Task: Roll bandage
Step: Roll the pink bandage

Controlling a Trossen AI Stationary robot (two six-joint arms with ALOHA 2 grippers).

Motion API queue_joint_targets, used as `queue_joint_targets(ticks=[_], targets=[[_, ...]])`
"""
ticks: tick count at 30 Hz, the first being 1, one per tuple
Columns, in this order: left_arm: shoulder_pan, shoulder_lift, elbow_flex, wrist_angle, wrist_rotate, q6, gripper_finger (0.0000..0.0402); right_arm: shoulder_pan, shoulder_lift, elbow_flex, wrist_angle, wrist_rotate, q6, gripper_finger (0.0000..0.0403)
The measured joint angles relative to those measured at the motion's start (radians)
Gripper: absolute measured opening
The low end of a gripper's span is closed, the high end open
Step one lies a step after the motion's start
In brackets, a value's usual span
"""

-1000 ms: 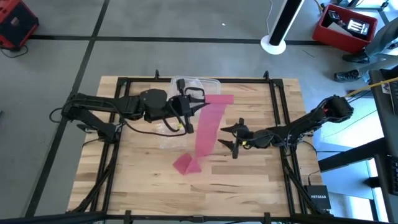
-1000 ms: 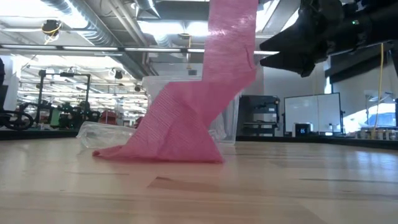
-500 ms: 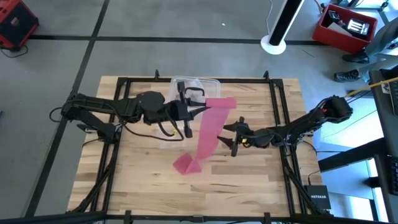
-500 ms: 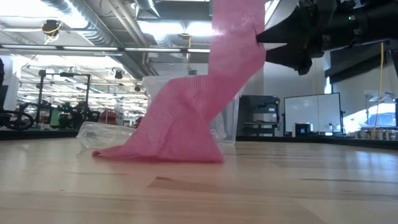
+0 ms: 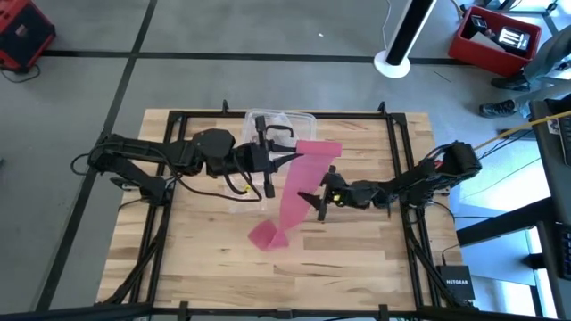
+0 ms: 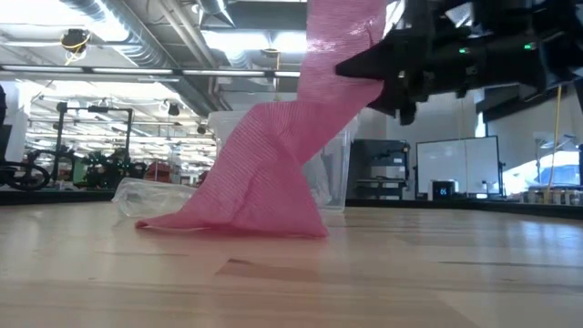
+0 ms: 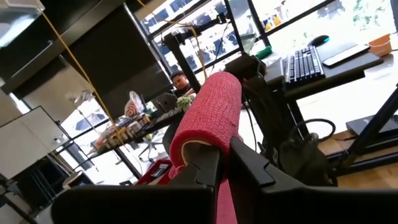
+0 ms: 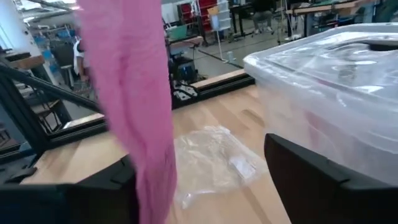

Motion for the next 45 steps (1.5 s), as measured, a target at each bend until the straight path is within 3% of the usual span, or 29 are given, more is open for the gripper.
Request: queue_joint_targets(ticks=[6, 12, 16, 26, 30, 33, 39, 45], targets=[[-0.002, 0.000, 0.000, -0.023, 0.000, -0.016, 0.0013, 0.001, 0.069, 0.070, 0.000, 0.000, -0.066, 0.0208], [-0.007, 0.000, 0.000, -0.017, 0.000, -0.013, 0.0013, 0.002, 0.069, 0.073, 0.001, -0.011, -0.097, 0.0086], [-0.005, 0.000, 0.000, -0.016, 0.000, -0.004, 0.0013, 0.002, 0.069, 0.073, -0.011, -0.122, -0.121, 0.0011], [0.008, 0.000, 0.000, 0.000, -0.001, 0.013, 0.0013, 0.001, 0.046, 0.071, -0.019, -0.099, -0.158, 0.0047], [0.021, -0.016, 0.000, 0.017, -0.004, -0.013, 0.0013, 0.013, -0.036, 0.072, -0.032, -0.142, -0.186, 0.0028], [0.032, -0.046, 0.000, 0.015, -0.008, -0.031, 0.0013, 0.043, -0.129, 0.072, -0.105, -0.148, -0.286, 0.0008], [0.060, -0.057, 0.000, 0.005, -0.084, -0.022, 0.0013, 0.090, -0.321, 0.072, -0.344, -0.186, -0.305, 0.0005], [0.116, -0.036, 0.000, 0.043, -0.088, -0.042, 0.0013, 0.137, -0.400, 0.095, -0.463, -0.246, -0.309, 0.0004]])
